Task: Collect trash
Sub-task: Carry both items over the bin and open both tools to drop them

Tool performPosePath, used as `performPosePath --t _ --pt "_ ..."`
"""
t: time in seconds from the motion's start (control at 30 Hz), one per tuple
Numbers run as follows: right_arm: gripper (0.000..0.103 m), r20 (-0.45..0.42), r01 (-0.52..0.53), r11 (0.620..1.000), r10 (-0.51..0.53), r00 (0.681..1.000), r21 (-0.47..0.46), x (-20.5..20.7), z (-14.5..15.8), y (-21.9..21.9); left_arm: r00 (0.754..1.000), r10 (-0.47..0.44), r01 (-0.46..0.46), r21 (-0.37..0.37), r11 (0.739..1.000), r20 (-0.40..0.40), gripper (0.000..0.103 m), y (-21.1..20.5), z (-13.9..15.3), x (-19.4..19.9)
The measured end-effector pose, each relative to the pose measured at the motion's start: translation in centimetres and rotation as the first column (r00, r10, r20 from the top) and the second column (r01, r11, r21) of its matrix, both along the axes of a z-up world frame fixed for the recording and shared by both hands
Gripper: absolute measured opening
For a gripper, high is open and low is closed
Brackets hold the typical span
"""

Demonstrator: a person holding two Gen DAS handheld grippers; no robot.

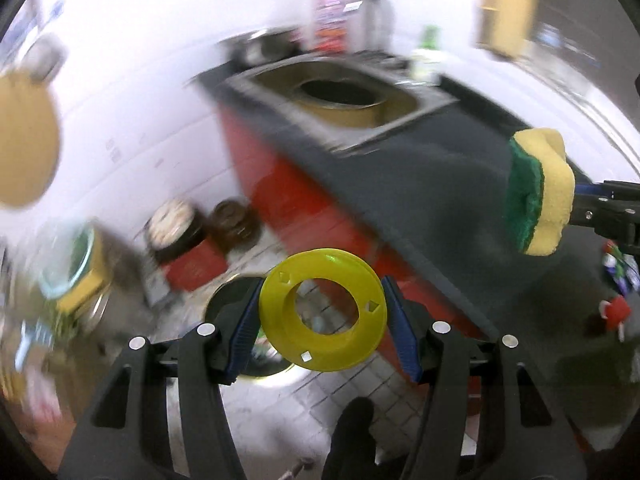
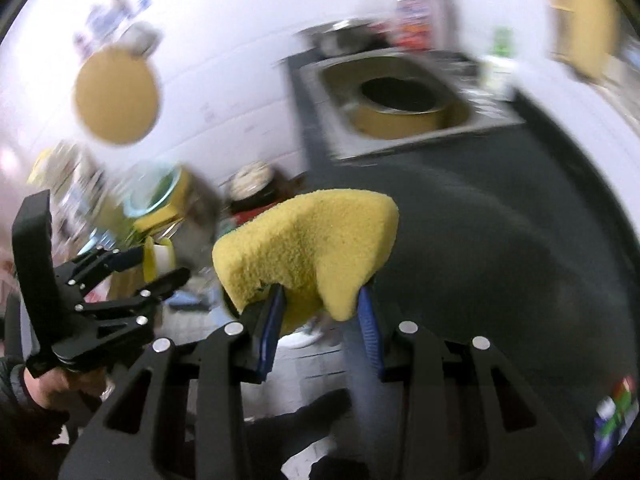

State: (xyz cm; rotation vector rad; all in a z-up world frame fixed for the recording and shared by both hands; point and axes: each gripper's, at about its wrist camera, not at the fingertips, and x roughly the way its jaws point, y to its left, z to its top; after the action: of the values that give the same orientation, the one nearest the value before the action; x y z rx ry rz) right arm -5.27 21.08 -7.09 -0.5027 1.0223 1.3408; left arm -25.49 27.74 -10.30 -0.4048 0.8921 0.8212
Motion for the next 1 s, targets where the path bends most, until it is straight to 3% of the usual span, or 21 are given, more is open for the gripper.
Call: performPosePath --t 0.27,0.53,0.77,0.9,0.93,0.97,1.0 --pt "0.037 -0.076 -0.202 0.974 0.195 0.978 -0.098 -7.8 -6.6 11.4 0.982 0.184 -0.186 -0.087 0.979 -0.032 0.057 5.2 -6.8 -6.8" --pt "0.04 -0.097 -0.273 0.939 0.258 0.961 -0.207 -11.5 -14.9 18.8 0.976 0.219 -0.22 -0.135 0.966 -0.021 0.057 8.9 -12.9 -7.9" --pt "0.042 -0.104 -0.286 0.92 0.267 0.958 -0.268 -12.1 -18.9 21.8 0.971 0.24 -0.239 -0.174 0.955 -0.014 0.057 11.8 -16.9 -7.8" --pt "0.054 -0.111 -0.289 0.917 0.268 0.957 -0.274 -12.4 -19.6 23.2 0.969 0.247 -0.246 -0.186 0.951 -0.015 0.057 12.6 -17.9 -8.1" --pt "0.063 -0.113 -0.29 0.916 0.269 0.957 -0.276 -12.5 -19.7 23.4 0.968 0.25 -0.249 -0.192 0.949 -0.017 0.061 12.8 -18.2 -8.3" --pt "0.067 -0.117 -0.292 0.915 0.27 0.956 -0.279 -12.6 -19.8 23.7 0.967 0.252 -0.251 -0.194 0.948 -0.021 0.073 12.9 -18.3 -8.4" --pt "0.069 -0.125 -0.293 0.914 0.268 0.955 -0.281 -12.6 -19.9 24.0 0.966 0.257 -0.257 -0.187 0.948 -0.025 0.078 12.9 -18.3 -8.5"
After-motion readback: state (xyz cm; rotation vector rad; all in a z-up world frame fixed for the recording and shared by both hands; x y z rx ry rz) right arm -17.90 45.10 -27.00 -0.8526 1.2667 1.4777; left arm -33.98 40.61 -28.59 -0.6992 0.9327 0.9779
